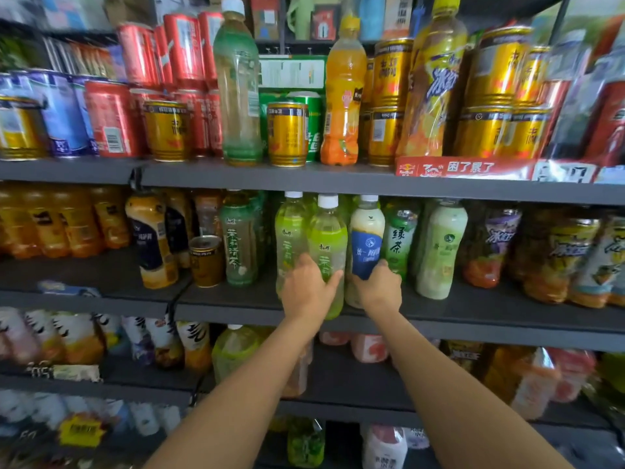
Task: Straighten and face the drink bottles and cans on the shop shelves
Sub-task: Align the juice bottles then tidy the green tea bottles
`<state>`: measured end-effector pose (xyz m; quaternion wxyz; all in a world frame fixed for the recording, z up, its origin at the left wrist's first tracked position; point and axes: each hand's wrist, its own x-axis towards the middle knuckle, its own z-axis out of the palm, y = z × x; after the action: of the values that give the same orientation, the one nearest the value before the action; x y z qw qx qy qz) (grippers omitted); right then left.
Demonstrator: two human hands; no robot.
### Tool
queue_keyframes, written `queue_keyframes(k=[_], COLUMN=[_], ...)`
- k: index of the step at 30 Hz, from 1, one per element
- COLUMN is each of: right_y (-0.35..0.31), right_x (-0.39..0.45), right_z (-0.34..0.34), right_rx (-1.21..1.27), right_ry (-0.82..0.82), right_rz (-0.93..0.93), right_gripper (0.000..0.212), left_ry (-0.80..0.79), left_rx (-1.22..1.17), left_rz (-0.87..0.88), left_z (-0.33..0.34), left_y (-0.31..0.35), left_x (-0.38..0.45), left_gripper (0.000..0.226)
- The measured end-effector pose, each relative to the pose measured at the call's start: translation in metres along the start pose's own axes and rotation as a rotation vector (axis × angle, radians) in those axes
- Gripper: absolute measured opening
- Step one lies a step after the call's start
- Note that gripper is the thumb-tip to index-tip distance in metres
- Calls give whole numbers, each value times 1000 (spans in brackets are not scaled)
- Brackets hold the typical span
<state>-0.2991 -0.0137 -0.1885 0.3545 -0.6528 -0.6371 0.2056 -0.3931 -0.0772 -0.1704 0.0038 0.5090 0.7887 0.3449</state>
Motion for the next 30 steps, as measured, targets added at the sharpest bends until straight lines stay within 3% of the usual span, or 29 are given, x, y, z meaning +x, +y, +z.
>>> queue_keyframes(k=[5, 15, 18, 20, 23, 25, 30], right_y=[15, 26, 21, 16, 9, 1, -18], right_x=[8, 5, -9, -23, -37, -40, -32], right_z=[-15, -20, -16, -9, 10, 18, 26], right_rx=[-9, 93, 159, 112, -31, -58, -90], right_ry=[112, 94, 264, 317, 59, -90, -79], right_rz=[106, 104, 108, -18, -287, -289, -157], right_gripper=[50, 54, 47, 37, 47, 60, 43], left_ry=[3, 74, 62, 40, 1, -31, 2], left_rx=[-13, 14, 23, 0, -28, -20, -61], left_rz=[1, -12, -2, -1, 7, 28, 157], left_z=[13, 26, 24, 22, 16, 11, 3], left_y=[11, 15, 16, 15, 13, 11, -19], left_x=[5, 13, 13, 13, 15, 17, 14], left_gripper=[54, 54, 54, 54, 53, 53, 36])
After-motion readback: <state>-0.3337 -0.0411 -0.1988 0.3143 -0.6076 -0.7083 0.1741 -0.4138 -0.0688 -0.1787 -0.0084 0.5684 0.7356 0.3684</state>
